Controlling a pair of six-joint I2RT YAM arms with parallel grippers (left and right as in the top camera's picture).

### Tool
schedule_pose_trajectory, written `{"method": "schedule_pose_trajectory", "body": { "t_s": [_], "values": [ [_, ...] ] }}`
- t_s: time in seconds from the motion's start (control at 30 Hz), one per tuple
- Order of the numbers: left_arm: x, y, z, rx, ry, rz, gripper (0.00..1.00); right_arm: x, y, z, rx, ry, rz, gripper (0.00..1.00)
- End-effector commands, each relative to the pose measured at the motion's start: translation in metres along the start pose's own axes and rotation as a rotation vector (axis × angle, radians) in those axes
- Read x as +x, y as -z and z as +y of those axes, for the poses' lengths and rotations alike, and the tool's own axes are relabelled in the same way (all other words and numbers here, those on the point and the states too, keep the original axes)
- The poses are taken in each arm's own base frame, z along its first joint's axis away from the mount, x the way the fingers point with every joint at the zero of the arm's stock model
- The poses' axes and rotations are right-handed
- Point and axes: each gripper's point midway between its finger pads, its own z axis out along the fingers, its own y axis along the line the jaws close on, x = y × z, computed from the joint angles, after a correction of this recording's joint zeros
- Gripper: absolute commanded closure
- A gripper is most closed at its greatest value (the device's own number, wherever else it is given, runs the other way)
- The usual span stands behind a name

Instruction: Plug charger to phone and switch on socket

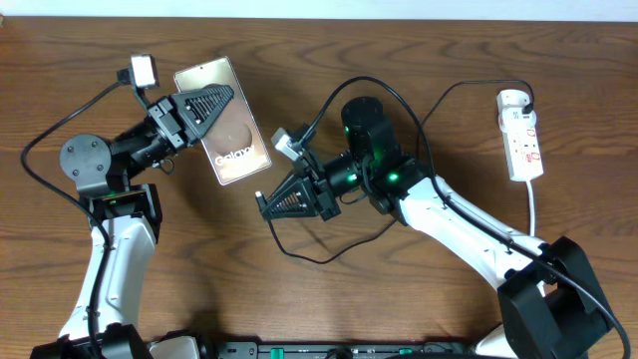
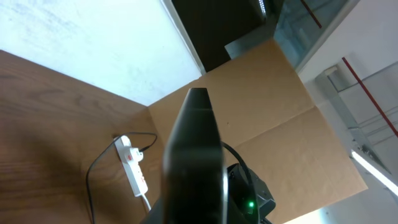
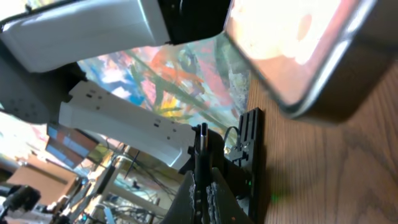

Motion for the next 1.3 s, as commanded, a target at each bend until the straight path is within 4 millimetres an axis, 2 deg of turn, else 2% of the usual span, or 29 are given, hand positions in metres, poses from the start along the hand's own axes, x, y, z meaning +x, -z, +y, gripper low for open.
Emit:
{"method": "schedule_pose_trajectory", "body": {
  "t_s": [0.0, 0.27, 0.6, 0.77, 1.27],
  "values": [
    [-0.002, 0.000, -0.016, 0.029, -0.046, -0.015, 0.93, -0.008, 0.003, -0.004, 0.034, -0.048, -0.027, 0.99],
    [0.009, -0.011, -0.025, 0.064, -0.079, 0.021, 0.93, -0.014, 0.004, -0.003, 0.038, -0.041, -0.041, 0.99],
    [0.012, -0.010, -0.025, 0.065, -0.084, 0.035, 0.93, -0.017, 0.006, -0.003, 0.040, -0.022, -0.049, 0.99],
    [0.015, -0.010, -0.025, 0.067, -0.094, 0.056, 0.93, -0.020, 0.014, -0.006, 0.054, -0.017, -0.066, 0.99],
    [0.015, -0.010, -0.024, 0.067, -0.120, 0.054, 0.93, -0.019, 0.009, -0.004, 0.045, -0.014, -0.058, 0.99]
  ]
}}
